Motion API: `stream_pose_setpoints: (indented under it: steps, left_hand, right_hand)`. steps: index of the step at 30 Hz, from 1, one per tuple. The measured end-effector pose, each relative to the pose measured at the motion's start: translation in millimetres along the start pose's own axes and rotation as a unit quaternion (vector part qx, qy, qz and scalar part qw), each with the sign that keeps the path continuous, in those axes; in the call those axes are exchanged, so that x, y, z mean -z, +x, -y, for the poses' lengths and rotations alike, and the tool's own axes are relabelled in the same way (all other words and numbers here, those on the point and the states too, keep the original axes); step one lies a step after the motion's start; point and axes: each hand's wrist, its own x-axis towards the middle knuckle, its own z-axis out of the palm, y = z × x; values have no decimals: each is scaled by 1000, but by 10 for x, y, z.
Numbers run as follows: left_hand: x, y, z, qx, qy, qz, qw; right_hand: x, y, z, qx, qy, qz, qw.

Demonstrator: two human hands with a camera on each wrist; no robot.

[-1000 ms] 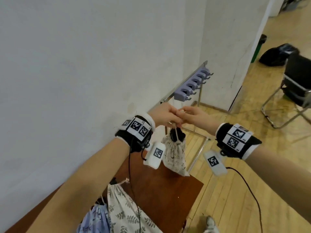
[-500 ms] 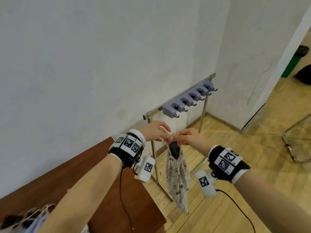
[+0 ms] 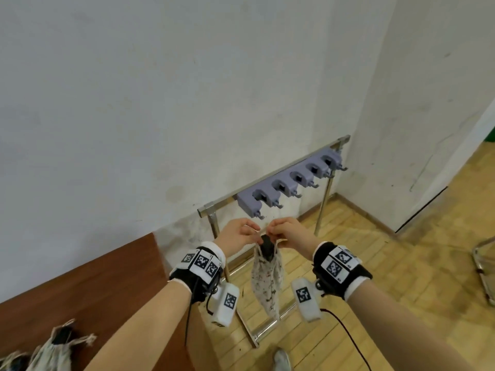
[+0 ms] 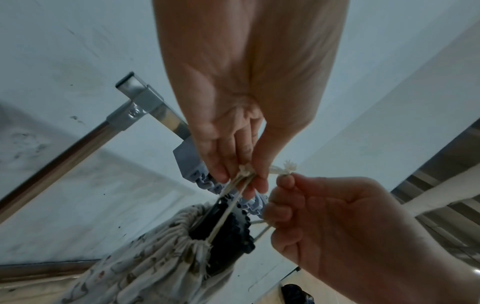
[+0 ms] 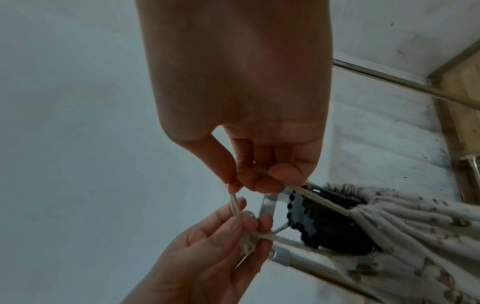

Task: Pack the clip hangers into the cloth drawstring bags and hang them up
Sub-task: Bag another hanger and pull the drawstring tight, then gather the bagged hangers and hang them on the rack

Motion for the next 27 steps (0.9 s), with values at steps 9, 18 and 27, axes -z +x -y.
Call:
stream_pose_setpoints:
  steps: [9,18,27]
  left_hand:
    - [26,1076,247,33,-16,-104,994]
    - [-58,1245,500,77,-14,-161,984]
    - [-278,1258,813,134,-117,-150,972]
  right_hand:
    - [412,1046,2,-41,-115,-16,992]
    - [377,1409,-266,-28,-182,3,983]
    - [271,1409,-525,-27,-117,7,993]
